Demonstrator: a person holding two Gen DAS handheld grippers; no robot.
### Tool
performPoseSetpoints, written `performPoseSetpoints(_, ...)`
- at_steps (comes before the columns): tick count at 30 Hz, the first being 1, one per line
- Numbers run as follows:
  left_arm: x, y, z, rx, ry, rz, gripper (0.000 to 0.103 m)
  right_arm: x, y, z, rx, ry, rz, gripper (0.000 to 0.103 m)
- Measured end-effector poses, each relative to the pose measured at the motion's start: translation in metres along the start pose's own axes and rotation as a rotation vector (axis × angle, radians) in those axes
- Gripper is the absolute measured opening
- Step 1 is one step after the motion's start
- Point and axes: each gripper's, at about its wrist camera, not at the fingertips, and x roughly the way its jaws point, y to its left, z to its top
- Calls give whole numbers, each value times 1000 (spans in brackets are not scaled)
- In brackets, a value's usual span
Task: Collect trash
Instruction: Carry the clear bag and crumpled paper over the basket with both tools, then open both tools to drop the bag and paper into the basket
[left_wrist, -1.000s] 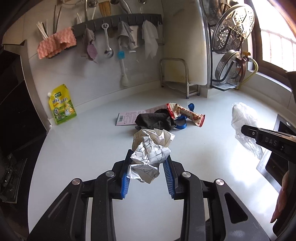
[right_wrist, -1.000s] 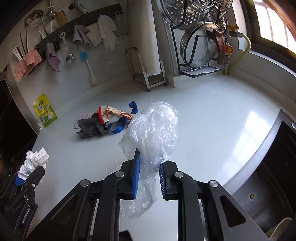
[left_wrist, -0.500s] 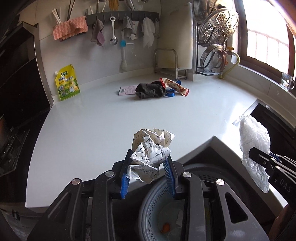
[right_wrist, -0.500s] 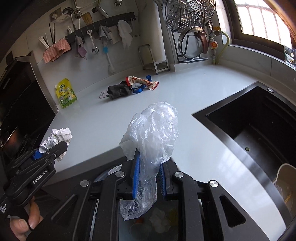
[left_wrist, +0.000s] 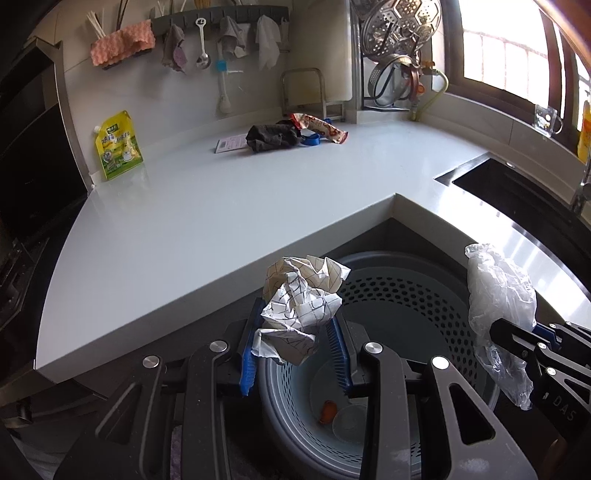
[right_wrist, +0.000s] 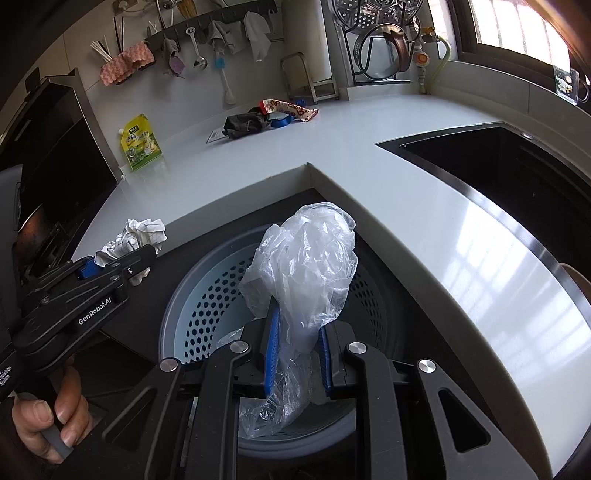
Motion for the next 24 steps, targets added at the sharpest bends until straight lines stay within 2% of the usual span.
performPoseSetpoints(20, 5, -1, -16, 22, 40, -28, 38, 9, 5, -12, -4, 54, 2, 20)
performPoseSetpoints(24, 7, 0, -15, 18, 50, -34, 44, 9, 2, -12, 1, 53, -5, 23)
